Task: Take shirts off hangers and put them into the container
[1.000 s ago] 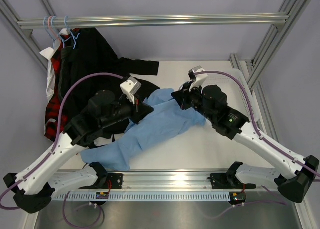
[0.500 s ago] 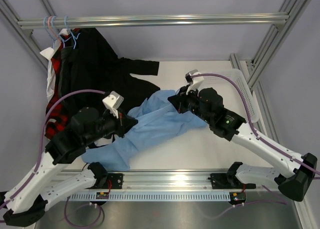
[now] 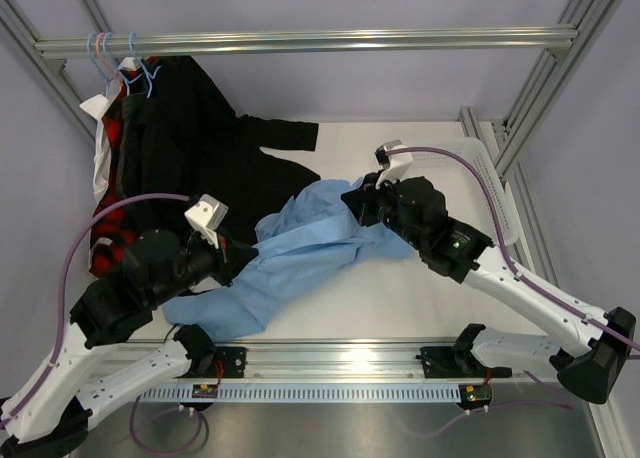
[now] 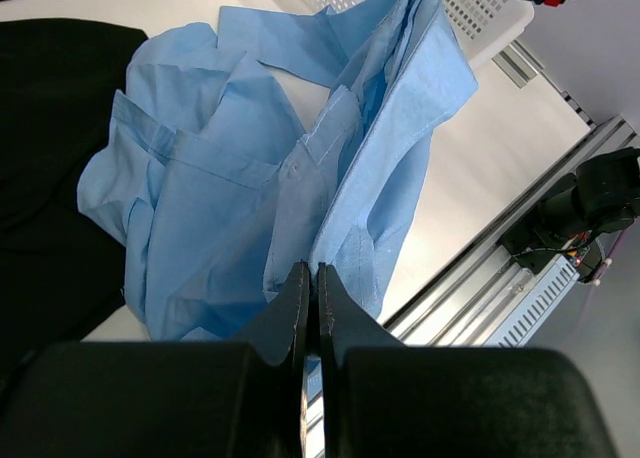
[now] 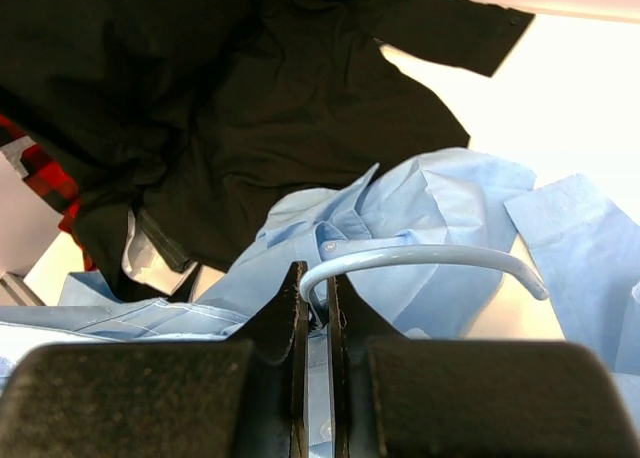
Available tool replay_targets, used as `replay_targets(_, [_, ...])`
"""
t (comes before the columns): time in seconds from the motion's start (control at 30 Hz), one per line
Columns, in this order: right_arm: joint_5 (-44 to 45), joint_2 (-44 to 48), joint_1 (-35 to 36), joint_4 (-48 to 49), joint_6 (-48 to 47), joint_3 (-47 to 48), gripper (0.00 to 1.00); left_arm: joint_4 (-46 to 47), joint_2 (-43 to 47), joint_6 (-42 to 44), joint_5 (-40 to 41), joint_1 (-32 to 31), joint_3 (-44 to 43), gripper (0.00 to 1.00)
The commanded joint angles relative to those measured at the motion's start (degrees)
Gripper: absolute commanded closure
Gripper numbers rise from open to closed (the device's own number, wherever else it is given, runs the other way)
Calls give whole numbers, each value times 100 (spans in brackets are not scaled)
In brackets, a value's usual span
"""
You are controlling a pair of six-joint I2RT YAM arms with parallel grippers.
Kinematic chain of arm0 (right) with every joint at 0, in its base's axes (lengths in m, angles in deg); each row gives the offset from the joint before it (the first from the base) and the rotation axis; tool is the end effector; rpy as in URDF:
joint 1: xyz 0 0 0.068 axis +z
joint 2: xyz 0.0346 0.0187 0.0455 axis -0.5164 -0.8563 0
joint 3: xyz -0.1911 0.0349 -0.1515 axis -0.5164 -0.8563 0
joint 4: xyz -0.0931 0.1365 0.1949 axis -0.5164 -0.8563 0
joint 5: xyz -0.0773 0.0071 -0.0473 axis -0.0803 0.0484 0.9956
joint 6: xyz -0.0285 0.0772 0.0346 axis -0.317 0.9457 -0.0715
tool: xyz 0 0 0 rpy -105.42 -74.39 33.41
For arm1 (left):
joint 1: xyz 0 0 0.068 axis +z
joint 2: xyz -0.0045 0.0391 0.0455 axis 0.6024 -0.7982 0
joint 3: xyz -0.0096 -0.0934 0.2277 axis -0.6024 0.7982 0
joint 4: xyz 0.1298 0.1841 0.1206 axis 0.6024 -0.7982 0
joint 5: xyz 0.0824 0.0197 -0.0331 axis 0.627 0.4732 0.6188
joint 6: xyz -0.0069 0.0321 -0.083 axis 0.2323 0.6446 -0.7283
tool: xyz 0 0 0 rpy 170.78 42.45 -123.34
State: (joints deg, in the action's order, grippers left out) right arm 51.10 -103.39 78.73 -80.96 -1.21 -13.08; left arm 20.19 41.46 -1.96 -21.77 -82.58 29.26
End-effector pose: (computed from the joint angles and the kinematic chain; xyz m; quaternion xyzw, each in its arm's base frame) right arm 0.2165 0.2152 0.3412 -0.1448 0.7626 0.2744 0.5676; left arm 0.1055 -0.1071 0.3541 0.1968 0.7919 -0.3006 0.4937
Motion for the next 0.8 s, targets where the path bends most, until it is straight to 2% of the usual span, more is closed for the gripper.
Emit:
replay_targets(0.0, [1656,327,-220,-6,-82,154,100,-1120,306,102,284,10,-96,100])
replay_targets(0.2, [1859,425,-229,-225,146,286,100,-1427,561,-12,267,10,0,100])
replay_targets(0.37, [1658,608,-237,-182,296,382,100,-1779,702,-144,618,10,131,100])
replay_targets(0.53, [1771,609,-229,-375,208,593,100,-1666,693,-267,725,10,115,100])
replay_targets(0.6, [1745,592,-220,-323,164,550,100,-1306,711,-276,637,10,35,82])
replay_targets(0.63, [1710,591,-228,-279,155,471,100,-1157,711,-259,497,10,18,60])
replay_targets(0.73, [1464,530,-229,-147,112,400,100,-734,667,-162,294,1,-61,41])
replay_targets(0.77, [1411,460,-237,-138,85,418,100,-629,641,-136,267,10,-79,38])
